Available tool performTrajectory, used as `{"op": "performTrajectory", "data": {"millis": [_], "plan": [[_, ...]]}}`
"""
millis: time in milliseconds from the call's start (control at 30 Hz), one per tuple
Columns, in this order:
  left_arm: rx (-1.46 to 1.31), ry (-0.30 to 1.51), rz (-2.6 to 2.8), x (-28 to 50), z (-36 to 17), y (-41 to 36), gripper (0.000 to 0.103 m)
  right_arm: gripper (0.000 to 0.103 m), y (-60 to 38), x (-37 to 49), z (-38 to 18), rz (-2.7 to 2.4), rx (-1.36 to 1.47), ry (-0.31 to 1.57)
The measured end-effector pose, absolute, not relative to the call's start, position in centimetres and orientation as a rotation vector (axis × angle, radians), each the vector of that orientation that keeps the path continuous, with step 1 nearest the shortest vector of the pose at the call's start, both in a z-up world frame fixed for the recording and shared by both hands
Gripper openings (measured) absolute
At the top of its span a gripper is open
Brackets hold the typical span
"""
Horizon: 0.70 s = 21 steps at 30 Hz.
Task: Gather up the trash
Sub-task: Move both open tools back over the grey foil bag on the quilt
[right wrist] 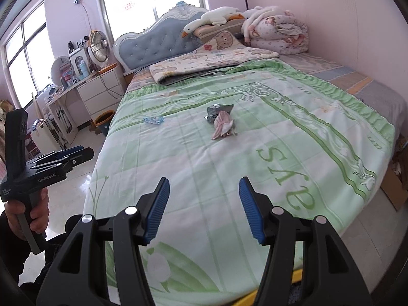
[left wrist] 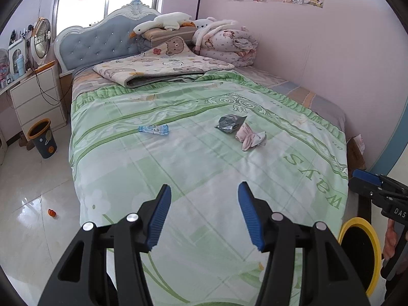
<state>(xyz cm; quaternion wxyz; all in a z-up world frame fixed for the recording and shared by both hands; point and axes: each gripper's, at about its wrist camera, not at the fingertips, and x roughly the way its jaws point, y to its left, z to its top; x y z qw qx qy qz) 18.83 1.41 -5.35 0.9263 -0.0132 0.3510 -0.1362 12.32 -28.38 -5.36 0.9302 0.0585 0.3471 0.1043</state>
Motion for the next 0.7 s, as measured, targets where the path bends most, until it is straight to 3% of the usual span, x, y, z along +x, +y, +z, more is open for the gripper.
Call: {"op": "performTrajectory", "data": {"millis": [467,667,700], "plan": [[-0.067,0.764,-0.201,25.9,-7.8,4.2,0.052,0.056,-25.5,21.3,-7.7,0.244,0.116,0.742],[-0.073,0.771,-0.180,30.1,-9.1,4.9,0.062,0.061,-25.0,26.2,-9.2,0.242,0.119,0.739],[-0.067,0.772,-0.175,30.7,-9.4,4.9,0.063,0.066,-25.0,27.1,-9.5,0.238,0.115,0.735]]}}
